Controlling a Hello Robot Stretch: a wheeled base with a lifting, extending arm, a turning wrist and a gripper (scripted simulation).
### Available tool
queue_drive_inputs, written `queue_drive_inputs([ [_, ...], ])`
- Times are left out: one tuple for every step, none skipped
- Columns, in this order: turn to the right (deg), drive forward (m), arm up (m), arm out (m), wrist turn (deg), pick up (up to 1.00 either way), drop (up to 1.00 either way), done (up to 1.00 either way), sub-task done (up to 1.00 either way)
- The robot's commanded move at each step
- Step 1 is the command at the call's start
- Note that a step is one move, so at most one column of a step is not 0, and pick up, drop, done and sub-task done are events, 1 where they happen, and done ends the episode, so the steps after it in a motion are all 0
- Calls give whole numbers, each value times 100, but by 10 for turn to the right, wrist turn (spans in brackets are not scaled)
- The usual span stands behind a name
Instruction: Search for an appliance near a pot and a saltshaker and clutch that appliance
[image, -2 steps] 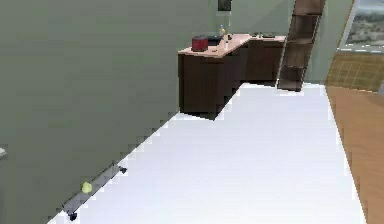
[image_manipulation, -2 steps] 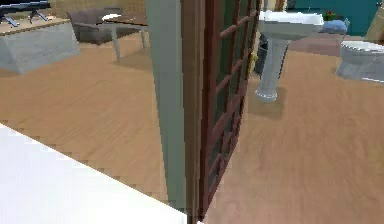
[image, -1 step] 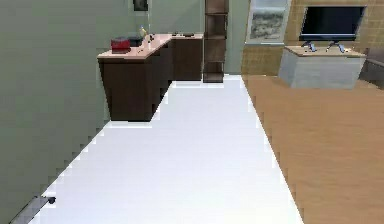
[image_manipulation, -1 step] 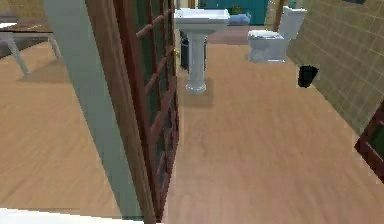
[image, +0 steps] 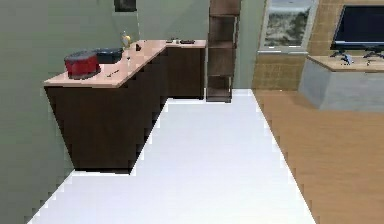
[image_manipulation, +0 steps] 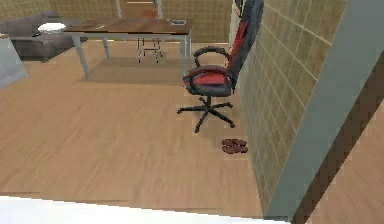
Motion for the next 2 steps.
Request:
queue_drive_inputs([
  [30, 0, 0, 0, 0, 0, 0, 0, 0],
  [0, 100, 0, 0, 0, 0, 0, 0, 0],
])
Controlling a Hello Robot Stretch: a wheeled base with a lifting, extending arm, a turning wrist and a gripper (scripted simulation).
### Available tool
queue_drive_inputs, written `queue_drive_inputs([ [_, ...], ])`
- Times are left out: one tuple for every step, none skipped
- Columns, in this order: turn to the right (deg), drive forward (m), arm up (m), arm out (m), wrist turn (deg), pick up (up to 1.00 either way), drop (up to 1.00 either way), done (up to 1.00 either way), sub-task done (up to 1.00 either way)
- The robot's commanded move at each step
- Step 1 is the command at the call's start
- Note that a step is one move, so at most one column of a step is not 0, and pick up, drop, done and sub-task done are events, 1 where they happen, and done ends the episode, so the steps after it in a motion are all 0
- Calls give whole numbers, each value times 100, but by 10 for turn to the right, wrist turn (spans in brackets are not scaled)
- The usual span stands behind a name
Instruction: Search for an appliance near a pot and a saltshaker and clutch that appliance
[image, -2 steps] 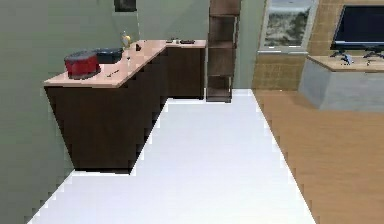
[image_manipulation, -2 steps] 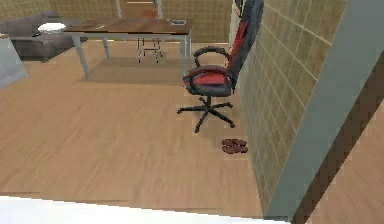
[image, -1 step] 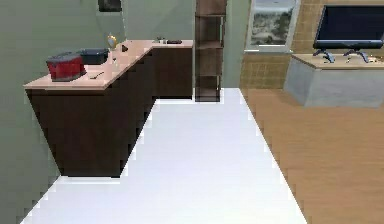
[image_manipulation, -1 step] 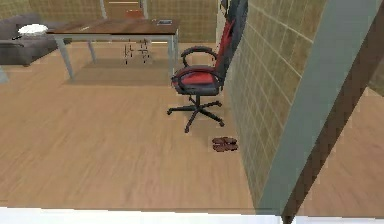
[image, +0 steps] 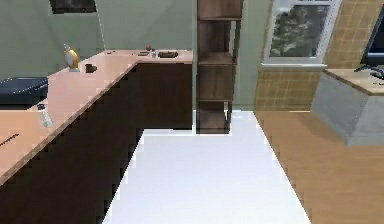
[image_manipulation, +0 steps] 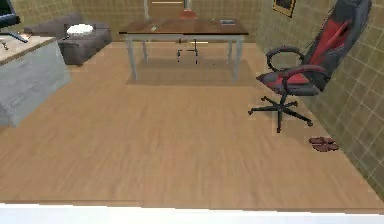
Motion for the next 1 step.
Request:
queue_drive_inputs([
  [0, 35, 0, 0, 0, 0, 0, 0, 0],
])
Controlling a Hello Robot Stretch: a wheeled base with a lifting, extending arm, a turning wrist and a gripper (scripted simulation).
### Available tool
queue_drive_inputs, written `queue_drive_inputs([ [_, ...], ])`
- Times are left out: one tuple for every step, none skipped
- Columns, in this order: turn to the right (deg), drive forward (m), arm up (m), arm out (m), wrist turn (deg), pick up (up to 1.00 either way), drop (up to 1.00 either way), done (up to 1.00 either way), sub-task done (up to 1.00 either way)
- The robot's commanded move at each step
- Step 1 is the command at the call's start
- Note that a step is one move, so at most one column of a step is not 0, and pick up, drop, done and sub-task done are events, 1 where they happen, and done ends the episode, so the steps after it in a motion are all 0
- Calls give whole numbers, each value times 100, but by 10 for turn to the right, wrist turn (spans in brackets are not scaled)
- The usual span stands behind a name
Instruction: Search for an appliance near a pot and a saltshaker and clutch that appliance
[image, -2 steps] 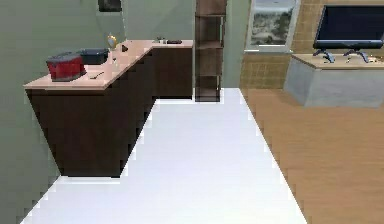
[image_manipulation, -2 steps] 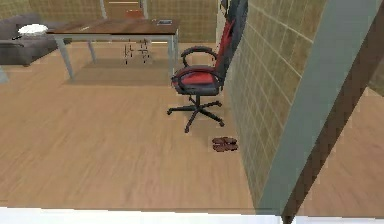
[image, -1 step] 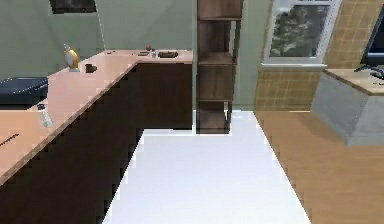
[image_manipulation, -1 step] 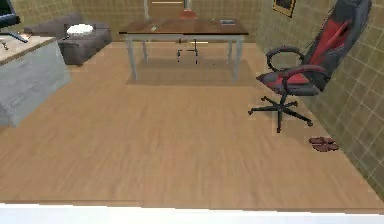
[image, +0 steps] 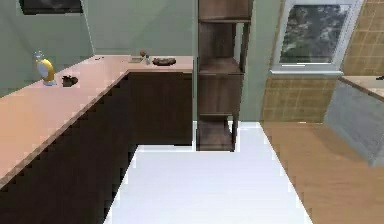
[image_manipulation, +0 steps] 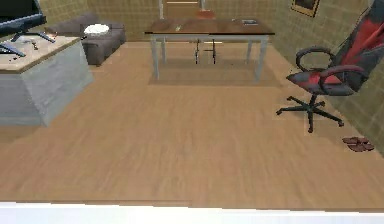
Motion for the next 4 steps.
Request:
queue_drive_inputs([
  [-450, 0, 0, 0, 0, 0, 0, 0, 0],
  [-450, 0, 0, 0, 0, 0, 0, 0, 0],
  [-450, 0, 0, 0, 0, 0, 0, 0, 0],
  [-390, 0, 0, 0, 0, 0, 0, 0, 0],
])
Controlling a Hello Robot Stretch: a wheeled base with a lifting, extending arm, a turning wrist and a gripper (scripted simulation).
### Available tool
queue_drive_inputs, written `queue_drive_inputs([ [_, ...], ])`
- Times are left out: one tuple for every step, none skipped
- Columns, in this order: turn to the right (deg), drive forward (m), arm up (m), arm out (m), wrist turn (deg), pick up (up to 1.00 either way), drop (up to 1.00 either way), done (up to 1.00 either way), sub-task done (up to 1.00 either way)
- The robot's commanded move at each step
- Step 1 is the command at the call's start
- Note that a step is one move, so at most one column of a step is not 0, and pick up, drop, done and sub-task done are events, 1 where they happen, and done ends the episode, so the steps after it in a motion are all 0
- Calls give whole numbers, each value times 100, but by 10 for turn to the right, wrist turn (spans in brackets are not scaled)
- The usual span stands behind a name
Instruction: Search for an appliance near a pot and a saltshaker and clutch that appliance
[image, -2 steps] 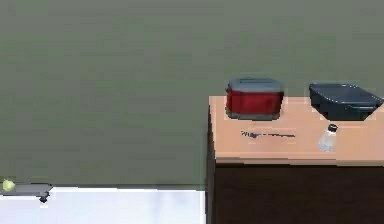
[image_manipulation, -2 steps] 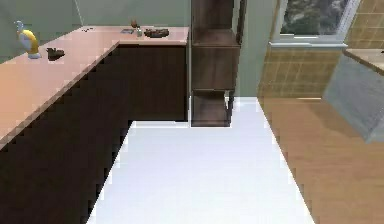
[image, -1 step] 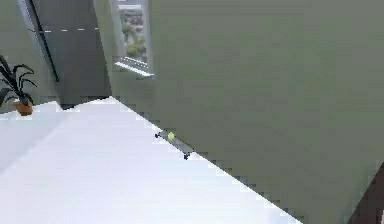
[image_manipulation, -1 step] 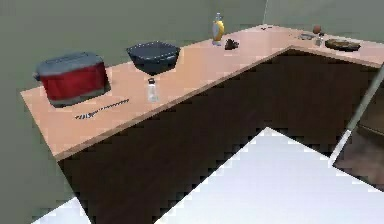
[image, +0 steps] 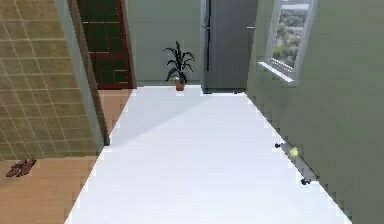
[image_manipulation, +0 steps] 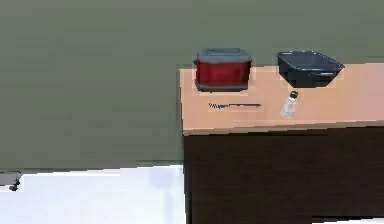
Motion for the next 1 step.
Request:
queue_drive_inputs([
  [0, 10, 0, 0, 0, 0, 0, 0, 0],
])
